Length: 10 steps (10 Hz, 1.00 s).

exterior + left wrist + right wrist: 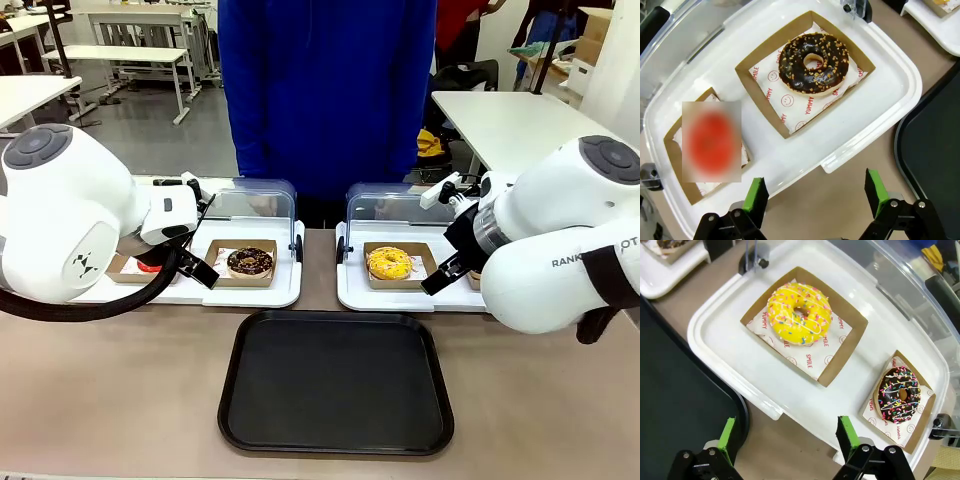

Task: Move the first donut from the left to the tray.
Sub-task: Pick up the Paper togo box containing the Donut indicated by the person and place it on the Handle tray.

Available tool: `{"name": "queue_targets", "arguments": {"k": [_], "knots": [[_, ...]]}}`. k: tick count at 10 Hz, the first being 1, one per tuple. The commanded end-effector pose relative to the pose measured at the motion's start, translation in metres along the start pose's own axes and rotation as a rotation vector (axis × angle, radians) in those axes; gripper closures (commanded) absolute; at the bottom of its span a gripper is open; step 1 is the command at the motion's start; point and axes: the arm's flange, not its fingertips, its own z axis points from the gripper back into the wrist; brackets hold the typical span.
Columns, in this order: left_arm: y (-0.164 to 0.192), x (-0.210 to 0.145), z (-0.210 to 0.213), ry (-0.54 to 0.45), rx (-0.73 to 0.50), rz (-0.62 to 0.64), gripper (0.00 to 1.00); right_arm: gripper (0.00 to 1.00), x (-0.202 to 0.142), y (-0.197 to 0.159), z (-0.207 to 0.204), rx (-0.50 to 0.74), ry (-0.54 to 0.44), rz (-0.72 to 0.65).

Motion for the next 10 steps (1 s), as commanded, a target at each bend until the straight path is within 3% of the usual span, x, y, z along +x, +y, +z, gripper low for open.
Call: {"name": "queue_targets", "arguments": {"k": [1, 4, 5, 7, 10], "knots": [[0.000, 0.000, 0.000, 0.000, 0.000, -0.001, 0.00, 0.00, 0.000, 0.000, 0.000, 0.000, 0.000, -0.001], [0.000, 0.000, 0.000, 0.000, 0.000, 0.000, 0.00, 0.00, 0.000, 0.000, 0.000, 0.000, 0.000, 0.000], [0.012, 0.016, 0.021, -0.026, -0.050, -0.018, 0.00, 0.00, 0.028, -0.013, 0.019, 0.029, -0.021, -0.023], [0.049, 0.047, 0.064, -0.041, -0.130, -0.001, 0.00, 0.00, 0.060, -0.055, 0.070, 0.109, -0.044, -0.078], [0.115, 0.054, 0.106, -0.057, -0.280, -0.105, 0.00, 0.00, 0.032, -0.134, 0.149, 0.262, -0.124, -0.034]]}}
